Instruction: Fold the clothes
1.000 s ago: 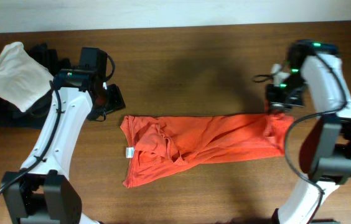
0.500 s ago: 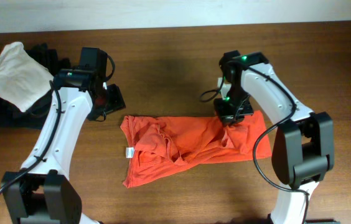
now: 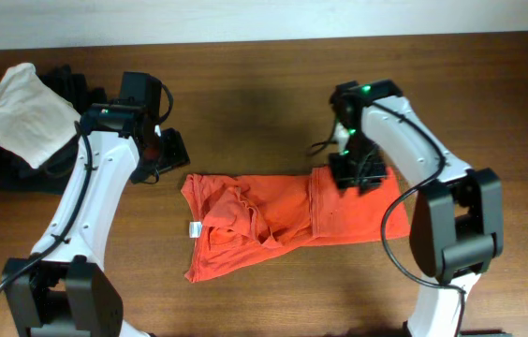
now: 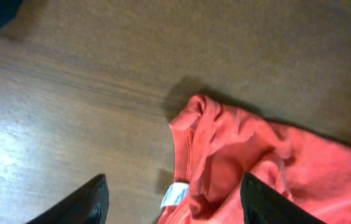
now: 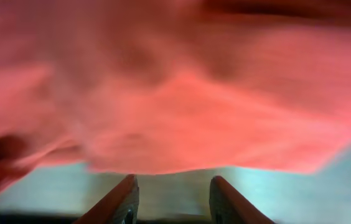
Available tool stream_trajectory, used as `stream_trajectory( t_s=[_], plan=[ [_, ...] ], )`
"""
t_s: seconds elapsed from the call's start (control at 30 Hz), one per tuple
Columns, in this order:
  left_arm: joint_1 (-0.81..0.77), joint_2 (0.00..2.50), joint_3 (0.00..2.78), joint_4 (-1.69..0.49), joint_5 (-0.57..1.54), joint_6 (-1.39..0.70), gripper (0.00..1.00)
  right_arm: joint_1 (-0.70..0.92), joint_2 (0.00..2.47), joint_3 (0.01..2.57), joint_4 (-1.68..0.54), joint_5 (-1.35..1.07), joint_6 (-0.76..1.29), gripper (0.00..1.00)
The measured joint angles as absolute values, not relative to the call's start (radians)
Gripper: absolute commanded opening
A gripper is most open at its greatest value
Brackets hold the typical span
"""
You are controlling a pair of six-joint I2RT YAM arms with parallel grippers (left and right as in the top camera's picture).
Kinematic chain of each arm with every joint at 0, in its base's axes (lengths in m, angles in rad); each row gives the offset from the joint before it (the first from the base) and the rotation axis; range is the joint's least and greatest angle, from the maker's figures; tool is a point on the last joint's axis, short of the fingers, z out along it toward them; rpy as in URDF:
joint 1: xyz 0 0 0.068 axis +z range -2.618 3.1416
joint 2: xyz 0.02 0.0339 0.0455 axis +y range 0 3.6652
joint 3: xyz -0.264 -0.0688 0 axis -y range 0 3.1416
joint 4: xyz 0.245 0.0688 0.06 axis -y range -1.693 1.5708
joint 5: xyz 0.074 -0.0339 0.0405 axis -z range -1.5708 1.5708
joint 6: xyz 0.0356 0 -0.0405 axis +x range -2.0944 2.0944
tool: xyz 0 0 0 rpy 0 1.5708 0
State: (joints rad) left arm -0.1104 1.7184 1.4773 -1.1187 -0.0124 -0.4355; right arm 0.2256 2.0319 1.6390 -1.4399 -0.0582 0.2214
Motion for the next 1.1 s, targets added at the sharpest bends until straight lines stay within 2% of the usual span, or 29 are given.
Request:
stream_trajectory(
  t_s=[0.17,0.27,0.33,0.53,0.67,0.77,0.93,0.97,1.0,1.07,1.1],
  plan=[
    [-0.110,1.718,1.417,-1.132,0.042,-0.383,0.70,0.091,1.950,1.641,-1.457,0.069,0.302,0.50],
    [-0.110,1.718,1.289,-1.061,0.152,-0.318,0.71,0.003,1.868,1.653,-1.479,0.109,0.319,0.50],
    [-0.110,1.718,1.222,-1.004,0.232,-0.276,0.75,-0.016,1.854,1.654,-1.492,0.115,0.318,0.50],
    [-0.112,1.718,1.011,-0.873,0.383,-0.211,0.75,-0.031,1.853,1.653,-1.496,0.119,0.318,0.50],
    [-0.138,1.718,0.929,-0.757,0.408,-0.201,0.75,-0.031,1.853,1.653,-1.498,0.120,0.318,0.50],
    [-0.175,1.706,0.900,-0.708,0.419,-0.201,0.68,-0.031,1.853,1.653,-1.504,0.120,0.318,0.50],
    [-0.208,1.700,0.893,-0.687,0.384,-0.213,0.68,-0.031,1.853,1.653,-1.510,0.120,0.318,0.51],
    [-0.210,1.699,0.893,-0.689,0.374,-0.218,0.65,-0.031,1.853,1.653,-1.511,0.120,0.318,0.51],
    [-0.209,1.698,0.896,-0.698,0.359,-0.221,0.54,-0.031,1.853,1.653,-1.511,0.120,0.318,0.51],
    [-0.197,1.698,0.908,-0.736,0.320,-0.230,0.19,-0.031,1.853,1.653,-1.511,0.120,0.317,0.51],
    [-0.182,1.698,0.918,-0.756,0.302,-0.229,0.06,-0.031,1.853,1.653,-1.511,0.120,0.318,0.51]
  ],
)
